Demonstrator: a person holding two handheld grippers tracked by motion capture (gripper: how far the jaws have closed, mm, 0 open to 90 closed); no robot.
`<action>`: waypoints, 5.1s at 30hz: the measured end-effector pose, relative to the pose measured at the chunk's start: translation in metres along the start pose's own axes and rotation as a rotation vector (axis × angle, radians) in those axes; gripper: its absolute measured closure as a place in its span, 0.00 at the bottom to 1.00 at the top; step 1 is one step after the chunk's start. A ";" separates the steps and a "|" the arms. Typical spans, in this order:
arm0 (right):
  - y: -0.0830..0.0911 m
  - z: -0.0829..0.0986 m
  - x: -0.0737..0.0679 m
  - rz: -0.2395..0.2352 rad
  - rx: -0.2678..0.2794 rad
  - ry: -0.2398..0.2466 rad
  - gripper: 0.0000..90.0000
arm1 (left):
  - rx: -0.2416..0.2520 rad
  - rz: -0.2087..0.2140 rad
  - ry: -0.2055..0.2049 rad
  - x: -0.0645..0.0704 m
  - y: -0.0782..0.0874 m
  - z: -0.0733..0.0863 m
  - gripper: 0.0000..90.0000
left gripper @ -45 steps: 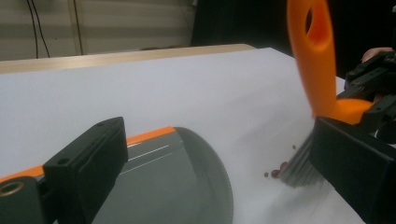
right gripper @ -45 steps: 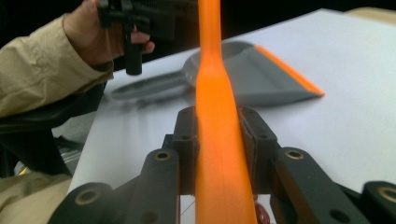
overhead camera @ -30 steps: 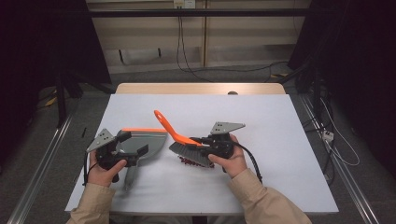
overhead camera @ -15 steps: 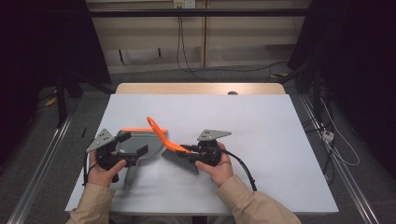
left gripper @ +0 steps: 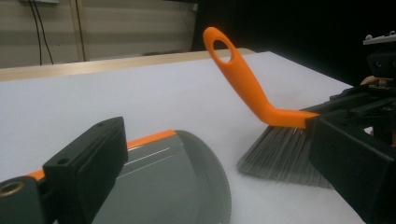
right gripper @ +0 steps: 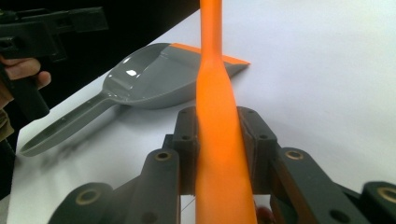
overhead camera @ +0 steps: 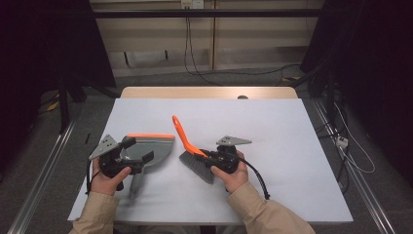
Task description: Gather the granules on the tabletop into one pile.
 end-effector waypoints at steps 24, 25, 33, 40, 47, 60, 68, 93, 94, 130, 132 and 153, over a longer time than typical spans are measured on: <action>0.027 0.009 0.024 0.057 0.012 -0.096 0.79 | -0.001 -0.002 0.001 0.001 0.000 0.000 0.05; 0.028 0.009 0.025 0.056 0.012 -0.093 0.79 | -0.001 -0.001 0.002 0.001 0.000 0.000 0.05; 0.027 0.002 0.023 0.007 0.026 -0.131 0.79 | -0.005 -0.003 -0.004 0.001 -0.001 0.000 0.05; 0.009 -0.020 0.012 -0.028 0.057 -0.133 0.79 | -0.004 -0.008 0.001 -0.001 0.000 0.000 0.05; -0.008 -0.035 0.013 0.004 0.038 -0.137 0.79 | -0.006 -0.005 0.002 -0.003 0.001 0.001 0.05; -0.026 -0.020 0.017 0.066 -0.059 -0.132 0.79 | -0.008 -0.010 0.004 -0.003 0.001 0.002 0.05; -0.007 -0.013 0.031 0.108 -0.041 -0.164 0.79 | -0.005 -0.010 0.001 -0.001 0.000 0.001 0.05; 0.033 -0.036 0.043 0.073 0.088 -0.047 0.79 | -0.148 -0.003 -0.009 0.009 0.011 0.015 0.06; 0.035 -0.034 0.047 0.091 0.092 -0.026 0.79 | -0.149 -0.005 -0.003 0.008 0.012 0.017 0.06; 0.064 -0.013 0.055 0.365 0.150 0.126 0.79 | -0.215 -0.068 -0.023 0.010 0.026 0.034 0.06; 0.066 -0.012 0.057 0.370 0.148 0.126 0.79 | -0.226 -0.086 -0.030 0.010 0.028 0.035 0.06; 0.079 -0.010 0.069 0.396 0.160 0.108 0.79 | -0.340 -0.181 -0.014 0.005 0.035 0.057 0.10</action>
Point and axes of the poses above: each handheld gripper's, and its own axes: y roughly backward along the jaws, z roughly out of its underside, x roughly to its right, the point moved 4 cm from there along -y, roughly forward along the jaws, and after that the axes turned 10 degrees about z, right-handed, at the moved point
